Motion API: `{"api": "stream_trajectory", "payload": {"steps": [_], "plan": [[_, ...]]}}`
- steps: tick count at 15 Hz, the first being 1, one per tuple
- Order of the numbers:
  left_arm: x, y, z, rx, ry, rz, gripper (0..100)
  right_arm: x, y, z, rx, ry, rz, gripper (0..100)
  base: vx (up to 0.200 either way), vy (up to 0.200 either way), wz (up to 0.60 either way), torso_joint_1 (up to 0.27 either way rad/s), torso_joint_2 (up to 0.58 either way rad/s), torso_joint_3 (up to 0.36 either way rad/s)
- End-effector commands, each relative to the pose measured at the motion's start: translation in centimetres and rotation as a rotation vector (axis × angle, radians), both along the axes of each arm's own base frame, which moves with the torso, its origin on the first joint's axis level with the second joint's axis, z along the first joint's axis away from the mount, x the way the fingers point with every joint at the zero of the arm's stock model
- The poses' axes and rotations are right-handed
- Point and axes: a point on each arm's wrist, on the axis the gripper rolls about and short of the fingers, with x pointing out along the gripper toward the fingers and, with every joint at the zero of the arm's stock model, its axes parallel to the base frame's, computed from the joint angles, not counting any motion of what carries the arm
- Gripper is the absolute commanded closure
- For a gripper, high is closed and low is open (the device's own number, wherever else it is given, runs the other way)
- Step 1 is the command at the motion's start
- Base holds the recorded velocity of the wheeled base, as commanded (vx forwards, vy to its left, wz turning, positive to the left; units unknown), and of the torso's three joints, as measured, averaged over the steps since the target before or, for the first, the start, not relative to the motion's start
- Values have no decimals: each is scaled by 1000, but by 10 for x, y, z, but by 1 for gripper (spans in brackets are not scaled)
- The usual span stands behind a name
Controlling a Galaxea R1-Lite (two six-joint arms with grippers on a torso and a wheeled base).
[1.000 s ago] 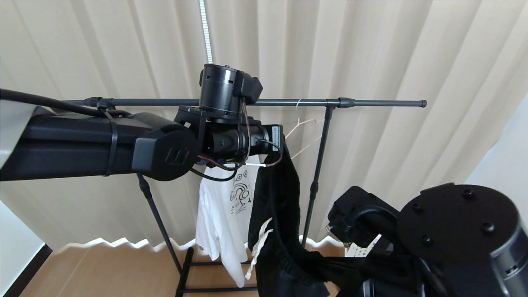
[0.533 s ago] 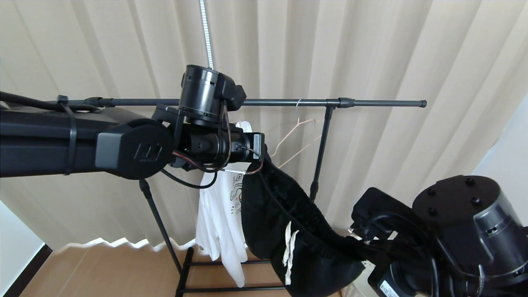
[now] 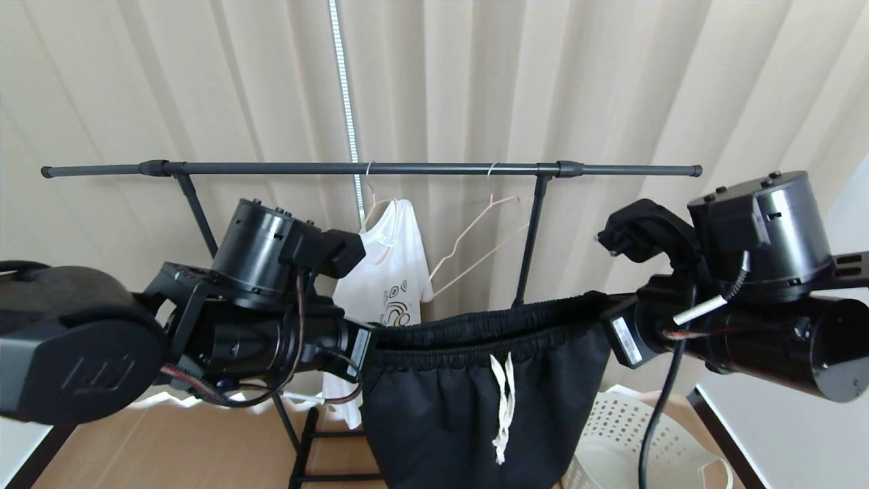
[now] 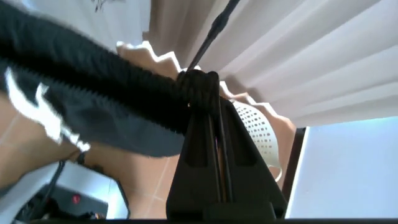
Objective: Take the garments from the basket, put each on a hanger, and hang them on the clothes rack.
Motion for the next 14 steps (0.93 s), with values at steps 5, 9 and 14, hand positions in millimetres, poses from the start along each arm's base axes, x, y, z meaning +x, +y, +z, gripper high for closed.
{"api": "stream_trajectory", "payload": {"steps": [5,9,14], "plan": [[-77,-19,-21,19,96,-211,100,77,47,6,150,-46,-94,100,0,0,0,0,0,0],[-84,-60,-35,-22,175,-242,100,96,79,-1,240,-46,-100,100,0,0,0,0,0,0],[-76,-98,-32,-170,215,-180,100,99,96,-2,335,-85,-92,100,0,0,0,0,0,0]]}}
